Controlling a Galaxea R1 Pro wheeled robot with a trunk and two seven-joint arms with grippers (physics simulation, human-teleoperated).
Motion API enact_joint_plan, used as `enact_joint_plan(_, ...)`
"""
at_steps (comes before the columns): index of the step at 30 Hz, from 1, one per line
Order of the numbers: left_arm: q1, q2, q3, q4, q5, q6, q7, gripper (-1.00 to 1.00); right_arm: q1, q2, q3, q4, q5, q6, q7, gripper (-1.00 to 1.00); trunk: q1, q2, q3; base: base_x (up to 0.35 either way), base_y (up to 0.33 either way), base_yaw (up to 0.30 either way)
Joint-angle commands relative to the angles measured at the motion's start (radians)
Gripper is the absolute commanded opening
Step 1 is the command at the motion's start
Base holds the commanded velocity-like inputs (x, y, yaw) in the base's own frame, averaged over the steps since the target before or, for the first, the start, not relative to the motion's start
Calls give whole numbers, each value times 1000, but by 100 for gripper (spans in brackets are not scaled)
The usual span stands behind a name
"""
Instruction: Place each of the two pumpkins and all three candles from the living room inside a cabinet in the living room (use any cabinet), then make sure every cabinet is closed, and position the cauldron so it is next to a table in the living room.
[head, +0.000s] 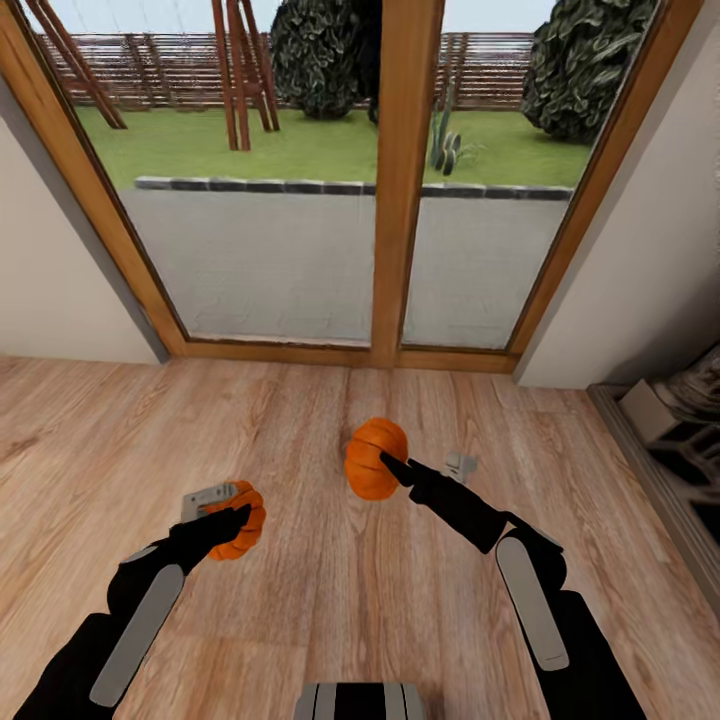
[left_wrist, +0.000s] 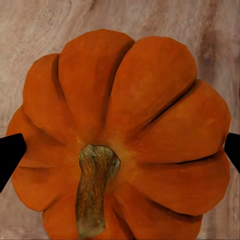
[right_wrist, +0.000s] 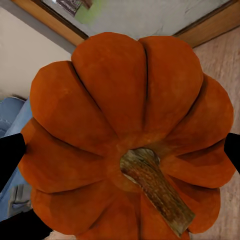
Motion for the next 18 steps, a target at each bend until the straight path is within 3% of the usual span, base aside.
enact_joint_plan(1,-1,1,3,-2,17,19,11,-100,0,2,-1,0,-5,9,-1,-100,-1,0,3,0,0,0)
enact_joint_plan(7,0,1,10,-3,27,52,11,-100,0,2,-1,-1,-11,7,-1,-100,-3,1,27,0,0,0)
enact_joint_plan(18,4,2,10,2,31,55,11,-100,4,-2,-2,3,-9,-48,-7,-100,-8,4,78,-327,18,-225)
